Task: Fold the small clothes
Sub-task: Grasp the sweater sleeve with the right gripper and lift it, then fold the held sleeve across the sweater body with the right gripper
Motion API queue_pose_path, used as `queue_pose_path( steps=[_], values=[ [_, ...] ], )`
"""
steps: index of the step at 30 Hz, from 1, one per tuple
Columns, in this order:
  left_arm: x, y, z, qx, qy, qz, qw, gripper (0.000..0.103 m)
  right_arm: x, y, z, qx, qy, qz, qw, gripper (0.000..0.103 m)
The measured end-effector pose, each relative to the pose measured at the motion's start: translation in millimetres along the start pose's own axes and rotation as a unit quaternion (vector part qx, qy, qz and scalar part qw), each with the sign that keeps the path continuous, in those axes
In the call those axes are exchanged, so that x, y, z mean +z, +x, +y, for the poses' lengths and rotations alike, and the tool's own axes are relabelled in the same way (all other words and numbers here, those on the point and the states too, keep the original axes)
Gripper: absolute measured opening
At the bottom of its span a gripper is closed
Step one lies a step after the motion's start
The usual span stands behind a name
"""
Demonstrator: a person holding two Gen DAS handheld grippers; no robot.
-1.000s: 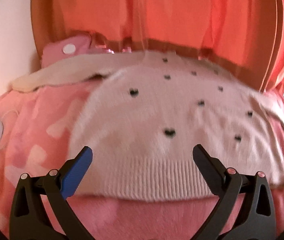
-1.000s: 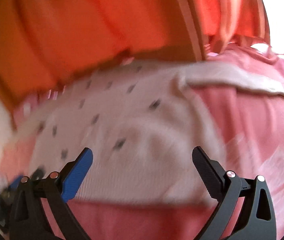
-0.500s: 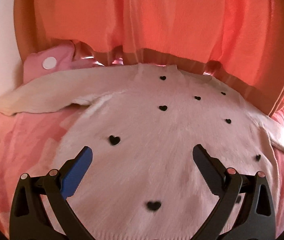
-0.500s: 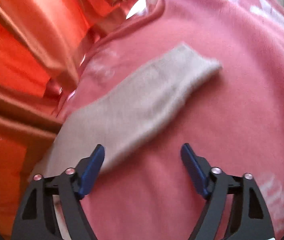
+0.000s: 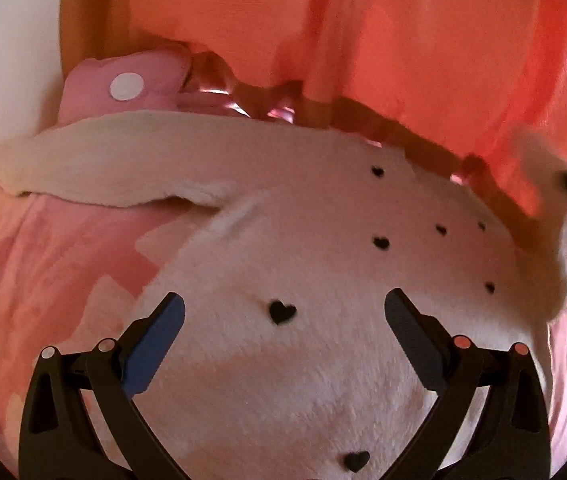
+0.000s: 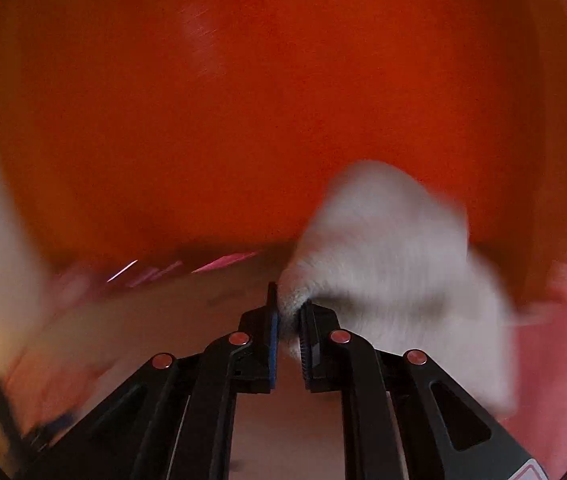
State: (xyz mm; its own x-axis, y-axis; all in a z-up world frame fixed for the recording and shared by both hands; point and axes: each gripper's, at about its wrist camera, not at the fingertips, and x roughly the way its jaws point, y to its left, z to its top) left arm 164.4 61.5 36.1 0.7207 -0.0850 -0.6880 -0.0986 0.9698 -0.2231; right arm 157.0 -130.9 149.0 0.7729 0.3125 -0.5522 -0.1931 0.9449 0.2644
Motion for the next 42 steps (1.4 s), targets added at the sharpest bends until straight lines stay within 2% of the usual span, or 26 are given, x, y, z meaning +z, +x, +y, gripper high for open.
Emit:
queue_pose_path(
  steps=[2,4,5,6,7,8,11,14,17,19,21,24,26,28,30,32,35,37,39,41,42],
  values=[
    [4,1,6,-0.006,-0.005,-0.001,1.0000,0.098,-26,34,44,0.011,-0.042,0.042,0.998,0.015],
    [9,4,13,-0.014,-0.009,0.004,0.9998,0.098,-47,48,55,-0.006,-0.057,0.065,0.996,0.016],
    [11,6,17,-0.016,-0.012,0.007,0.9998,0.098,-55,46,46,-0.013,-0.046,0.071,0.996,0.017],
    [13,10,21,-0.020,-0.016,0.015,0.9996,0.098,-58,41,34,-0.019,-0.030,0.070,0.997,0.025],
    [15,14,24,-0.024,-0.020,0.021,0.9993,0.098,-61,33,21,-0.029,-0.010,0.069,0.997,0.039],
    [17,19,28,-0.026,-0.030,0.026,0.9989,0.098,-61,24,-1,-0.051,0.018,0.072,0.996,0.044],
    [24,32,35,-0.035,-0.052,0.032,0.9975,0.098,-78,-22,-52,-0.088,0.098,0.066,0.989,0.048],
    [31,48,42,-0.056,-0.083,0.048,0.9939,0.098,-99,-46,-100,-0.109,0.194,0.065,0.973,0.054],
    [28,59,57,-0.071,-0.133,0.074,0.9858,0.098,-104,-53,-133,-0.088,0.276,0.050,0.956,0.054],
    [24,60,68,-0.096,-0.184,0.090,0.9741,0.098,-104,-50,-149,-0.069,0.313,0.052,0.946,0.054],
    [19,57,75,-0.124,-0.227,0.100,0.9607,0.098,-107,-47,-152,-0.060,0.325,0.056,0.942,0.054],
    [14,58,73,-0.146,-0.255,0.105,0.9501,0.098,-108,-40,-159,-0.050,0.340,0.056,0.937,0.054],
    [14,66,67,-0.144,-0.248,0.115,0.9511,0.098,-105,-32,-167,-0.034,0.359,0.050,0.931,0.054],
    [16,68,59,-0.128,-0.228,0.112,0.9588,0.098,-105,-29,-173,-0.027,0.383,0.054,0.922,0.054],
    [18,66,54,-0.130,-0.216,0.109,0.9616,0.098,-105,-33,-173,-0.006,0.396,0.053,0.917,0.054],
    [20,68,54,-0.135,-0.215,0.112,0.9607,0.098,-107,-35,-168,0.013,0.401,0.063,0.914,0.054],
    [22,77,59,-0.138,-0.231,0.117,0.9560,0.098,-119,-28,-163,0.032,0.423,0.081,0.902,0.054],
    [25,80,60,-0.137,-0.234,0.114,0.9557,0.098,-125,-15,-166,0.038,0.438,0.092,0.894,0.054],
    [30,83,60,-0.136,-0.238,0.113,0.9550,0.097,-121,-5,-170,0.033,0.427,0.076,0.900,0.051],
    [38,89,57,-0.130,-0.236,0.110,0.9566,0.080,-108,4,-176,0.015,0.401,0.047,0.915,0.049],
    [45,93,54,-0.135,-0.229,0.105,0.9583,0.051,-100,5,-179,0.010,0.390,0.037,0.920,0.030]
  ],
)
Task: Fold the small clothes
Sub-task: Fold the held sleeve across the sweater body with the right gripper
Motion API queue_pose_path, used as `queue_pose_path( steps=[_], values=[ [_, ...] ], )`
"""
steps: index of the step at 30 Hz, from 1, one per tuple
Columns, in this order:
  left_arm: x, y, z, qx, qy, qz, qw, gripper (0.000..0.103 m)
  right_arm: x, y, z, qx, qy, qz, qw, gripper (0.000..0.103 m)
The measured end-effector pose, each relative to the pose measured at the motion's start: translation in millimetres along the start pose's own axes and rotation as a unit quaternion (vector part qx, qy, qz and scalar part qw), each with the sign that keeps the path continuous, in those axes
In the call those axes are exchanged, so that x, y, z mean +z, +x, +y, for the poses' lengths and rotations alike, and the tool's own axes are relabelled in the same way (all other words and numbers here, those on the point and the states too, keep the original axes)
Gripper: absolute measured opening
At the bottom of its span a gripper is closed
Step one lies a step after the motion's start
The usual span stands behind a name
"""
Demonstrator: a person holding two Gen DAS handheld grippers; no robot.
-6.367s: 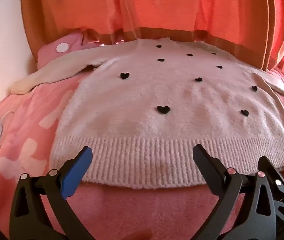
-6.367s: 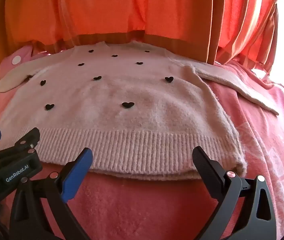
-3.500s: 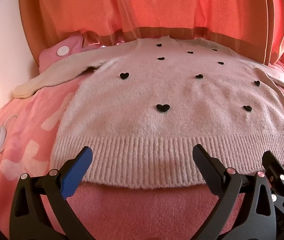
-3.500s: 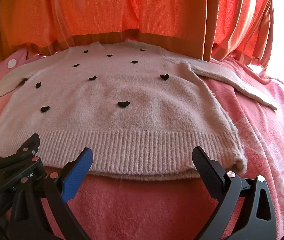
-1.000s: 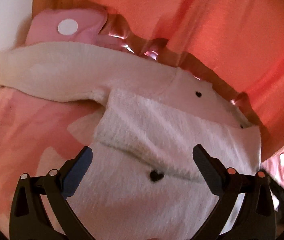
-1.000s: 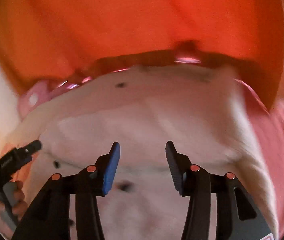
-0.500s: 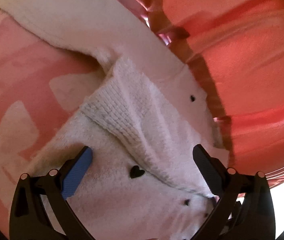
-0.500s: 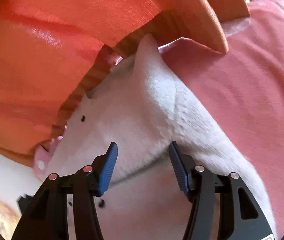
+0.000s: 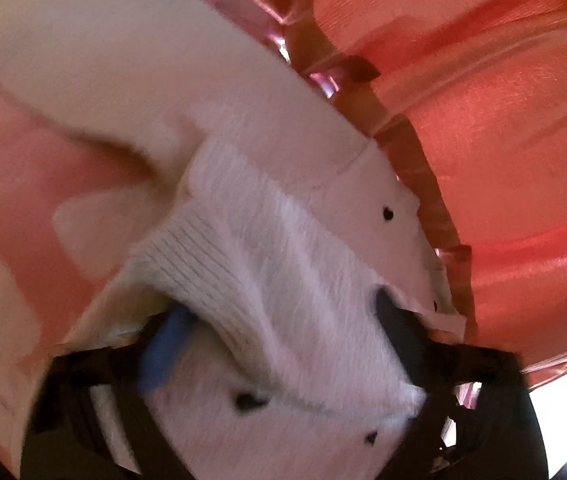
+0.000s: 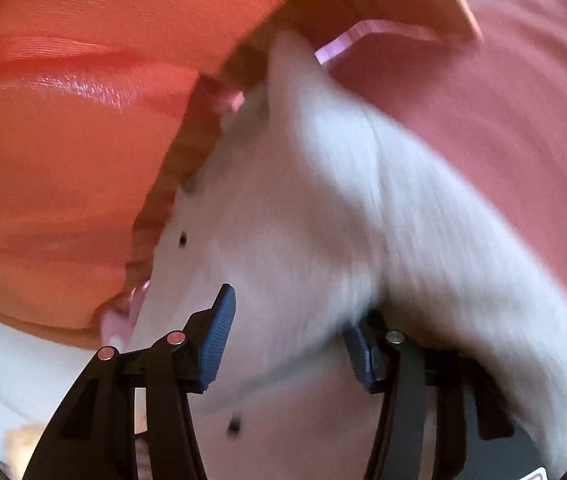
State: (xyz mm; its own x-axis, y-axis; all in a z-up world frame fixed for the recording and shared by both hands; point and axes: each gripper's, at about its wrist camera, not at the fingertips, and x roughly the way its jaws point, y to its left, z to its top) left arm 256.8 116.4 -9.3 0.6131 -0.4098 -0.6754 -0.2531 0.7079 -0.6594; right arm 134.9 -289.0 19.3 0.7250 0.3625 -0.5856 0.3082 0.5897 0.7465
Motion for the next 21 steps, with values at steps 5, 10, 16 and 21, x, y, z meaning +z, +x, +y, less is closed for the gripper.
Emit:
queue_pose_path(
  steps=[5,10,16,21],
  values=[
    [28,-2,-48,-0.051,0.067,-0.036,0.9958,0.015,33,-51,39,0.041,-0.095,-0.123,0.987,0.009],
    [24,7,-98,-0.053,0.151,-0.069,0.9848,0.015,46,-53,-2,-0.037,-0.071,-0.137,0.987,0.007],
    [-19,67,-56,0.007,0.131,-0.010,0.9913,0.015,33,-37,-37,-0.102,-0.024,-0.093,0.990,0.007],
    [-14,59,-56,0.004,0.129,-0.003,0.9916,0.017,18,-62,-36,-0.132,-0.011,-0.064,0.989,0.021]
  ],
)
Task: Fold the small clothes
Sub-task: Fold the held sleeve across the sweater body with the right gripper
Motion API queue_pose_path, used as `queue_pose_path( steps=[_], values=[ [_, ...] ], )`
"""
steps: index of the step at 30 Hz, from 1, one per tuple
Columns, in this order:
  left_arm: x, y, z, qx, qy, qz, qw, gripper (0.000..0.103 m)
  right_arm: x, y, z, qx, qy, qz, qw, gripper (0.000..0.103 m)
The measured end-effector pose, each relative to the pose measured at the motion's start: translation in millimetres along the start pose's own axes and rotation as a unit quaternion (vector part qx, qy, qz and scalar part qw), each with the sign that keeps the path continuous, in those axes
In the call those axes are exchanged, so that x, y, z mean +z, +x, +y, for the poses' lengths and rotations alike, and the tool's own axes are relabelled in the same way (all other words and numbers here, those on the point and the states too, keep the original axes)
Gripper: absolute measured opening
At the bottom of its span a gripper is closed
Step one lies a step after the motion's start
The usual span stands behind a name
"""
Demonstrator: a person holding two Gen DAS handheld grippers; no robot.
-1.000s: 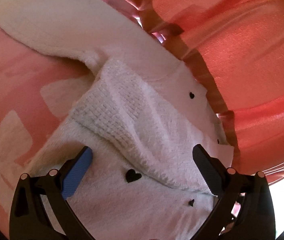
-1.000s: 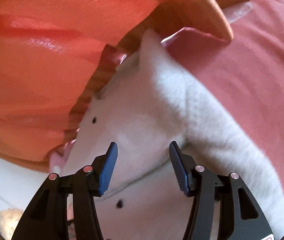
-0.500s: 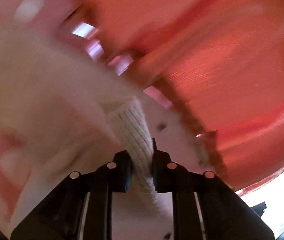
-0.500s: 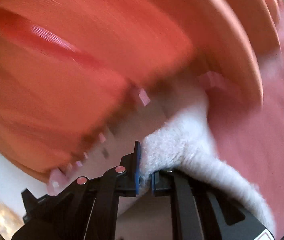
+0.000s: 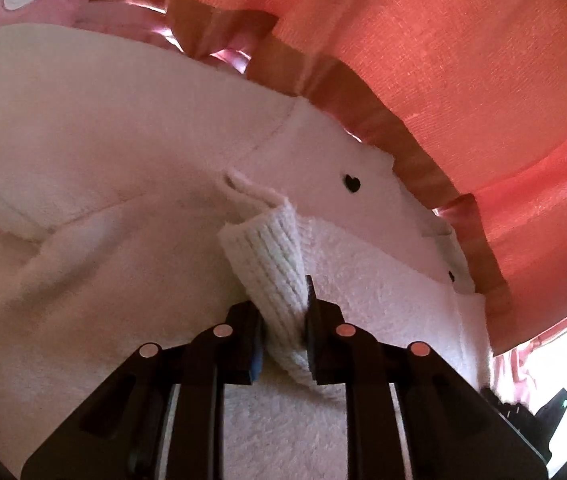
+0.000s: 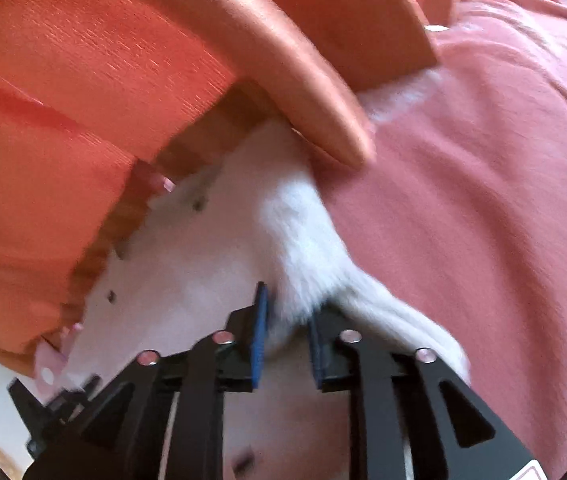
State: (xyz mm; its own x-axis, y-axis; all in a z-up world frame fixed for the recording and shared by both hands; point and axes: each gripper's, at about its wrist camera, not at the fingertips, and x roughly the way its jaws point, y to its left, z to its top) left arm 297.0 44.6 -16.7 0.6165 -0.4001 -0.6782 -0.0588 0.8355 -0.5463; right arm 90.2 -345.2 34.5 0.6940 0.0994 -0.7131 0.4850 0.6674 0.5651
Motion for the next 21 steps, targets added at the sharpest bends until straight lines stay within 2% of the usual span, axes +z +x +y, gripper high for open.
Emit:
queue_pose_path(
  steps=[2,3,4,6,8,10,12,14,15,16,17,18,21],
  values=[
    [1,-3,4,-0.002,0.000,0.005,1.0000,0.019,1,-27,-13,-0.009,0.011,0.011,1.000,0.024],
    [-5,-10,7,-0.004,0.002,0.008,1.0000,0.020,1,-39,-16,-0.007,0.007,0.013,1.000,0.033],
    [-5,-16,9,-0.005,0.005,0.012,0.9999,0.021,-8,-57,-20,-0.004,-0.006,0.017,1.000,0.049],
    [-11,-25,11,-0.008,0.018,0.020,0.9996,0.025,-28,-80,-24,-0.024,-0.064,0.039,0.997,0.063],
    [-17,-41,12,-0.002,0.040,0.025,0.9989,0.030,-53,-89,-30,-0.035,-0.115,0.084,0.989,0.064],
    [-25,-62,14,0.010,0.059,0.029,0.9978,0.041,-75,-89,-36,-0.055,-0.158,0.135,0.977,0.063],
    [-32,-84,20,0.016,0.069,0.033,0.9970,0.045,-97,-85,-40,-0.071,-0.197,0.182,0.961,0.064],
    [-41,-107,28,0.030,0.071,0.032,0.9965,0.048,-106,-85,-36,-0.082,-0.234,0.179,0.952,0.064],
    [-45,-116,31,0.038,0.072,0.030,0.9962,0.050,-106,-84,-35,-0.087,-0.241,0.180,0.950,0.058],
    [-49,-122,34,0.046,0.071,0.030,0.9960,0.051,-105,-85,-33,-0.081,-0.237,0.185,0.950,0.029],
    [-54,-128,38,0.052,0.070,0.031,0.9957,0.051,-102,-88,-33,-0.058,-0.224,0.196,0.953,0.006],
    [-61,-135,43,0.061,0.065,0.038,0.9953,0.051,-100,-96,-32,-0.051,-0.221,0.193,0.955,0.009],
    [-80,-152,56,0.072,0.050,0.056,0.9946,0.051,-101,-140,-26,-0.028,-0.249,0.169,0.953,0.008]
  ],
)
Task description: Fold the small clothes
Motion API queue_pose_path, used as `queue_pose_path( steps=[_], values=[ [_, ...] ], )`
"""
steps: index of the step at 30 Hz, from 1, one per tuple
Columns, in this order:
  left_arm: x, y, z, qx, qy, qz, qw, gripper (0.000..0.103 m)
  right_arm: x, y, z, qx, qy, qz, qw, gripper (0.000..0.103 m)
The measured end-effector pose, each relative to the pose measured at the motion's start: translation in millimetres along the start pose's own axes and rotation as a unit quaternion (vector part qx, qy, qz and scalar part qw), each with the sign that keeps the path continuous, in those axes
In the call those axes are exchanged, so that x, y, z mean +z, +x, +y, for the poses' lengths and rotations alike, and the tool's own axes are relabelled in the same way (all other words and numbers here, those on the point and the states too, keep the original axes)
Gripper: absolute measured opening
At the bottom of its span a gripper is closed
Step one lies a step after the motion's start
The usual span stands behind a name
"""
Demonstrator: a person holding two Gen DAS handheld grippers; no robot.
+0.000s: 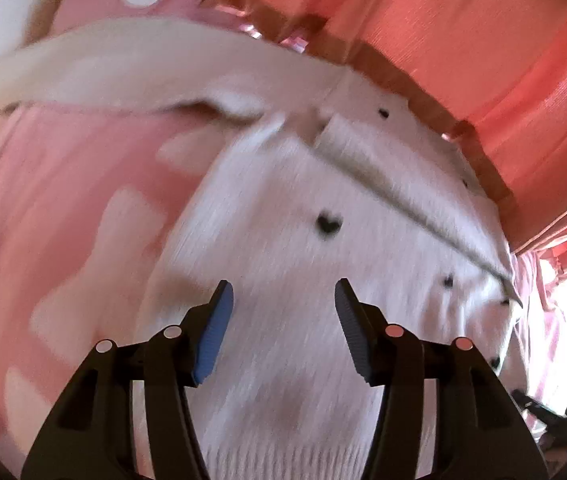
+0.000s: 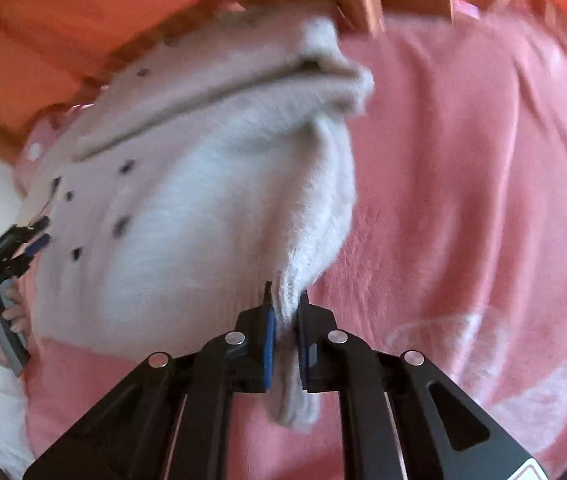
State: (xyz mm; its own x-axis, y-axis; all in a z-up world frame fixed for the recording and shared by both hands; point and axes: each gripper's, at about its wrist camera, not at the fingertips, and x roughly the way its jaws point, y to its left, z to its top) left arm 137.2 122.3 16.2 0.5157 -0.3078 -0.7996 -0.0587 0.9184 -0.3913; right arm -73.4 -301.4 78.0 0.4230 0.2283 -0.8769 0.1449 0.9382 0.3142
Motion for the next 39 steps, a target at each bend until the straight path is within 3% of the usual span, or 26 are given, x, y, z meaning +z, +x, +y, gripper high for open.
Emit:
queue_pose_path(
  steps=[3,7,10,13,15,19,23,27,32,35,37,38,39],
  values=[
    [-25,-14,14,-0.003,-0.003,0.001,1.0000,0.057,-21,-16,-14,-0.006,-0.001,0.004,1.000,0.008],
    [-42,-23,26,-0.012,-0.006,0.003,0.9999,0.059,-40,36,-34,-0.020,0.032,0.080,0.996,0.007],
    [-44,-26,25,-0.002,-0.001,-0.002,1.0000,0.059,-33,28,-26,-0.024,0.031,0.051,0.998,0.010],
    [-47,-33,25,0.002,-0.003,-0.016,0.9999,0.060,-13,-4,-3,-0.094,0.011,-0.013,0.995,0.014],
    [-46,-32,26,-0.001,-0.006,-0.018,0.9998,0.063,-2,-23,16,-0.113,-0.003,-0.063,0.992,0.017],
    [-43,-25,25,-0.008,-0.020,-0.013,0.9997,0.065,53,-16,66,-0.040,-0.016,-0.126,0.991,0.017],
    [-31,-33,13,-0.020,-0.019,-0.049,0.9984,0.065,96,30,105,-0.013,-0.038,-0.132,0.990,0.017],
    [5,-33,-15,-0.028,0.004,-0.072,0.9970,0.065,126,69,119,0.001,-0.009,-0.163,0.987,0.017],
    [59,0,-71,-0.031,0.056,-0.106,0.9923,0.065,148,100,109,0.019,0.026,-0.164,0.986,0.017],
    [81,49,-88,-0.028,0.058,-0.083,0.9944,0.069,158,125,107,0.015,-0.006,-0.149,0.989,0.017],
    [87,89,-86,0.002,0.057,-0.053,0.9970,0.069,160,140,93,-0.022,-0.018,-0.134,0.991,0.013],
    [86,110,-79,0.033,0.055,-0.038,0.9972,0.069,162,147,76,-0.071,-0.005,-0.130,0.989,0.013],
    [83,114,-76,0.034,0.064,-0.047,0.9962,0.069,163,149,58,-0.103,0.019,-0.127,0.986,0.013]
  ],
)
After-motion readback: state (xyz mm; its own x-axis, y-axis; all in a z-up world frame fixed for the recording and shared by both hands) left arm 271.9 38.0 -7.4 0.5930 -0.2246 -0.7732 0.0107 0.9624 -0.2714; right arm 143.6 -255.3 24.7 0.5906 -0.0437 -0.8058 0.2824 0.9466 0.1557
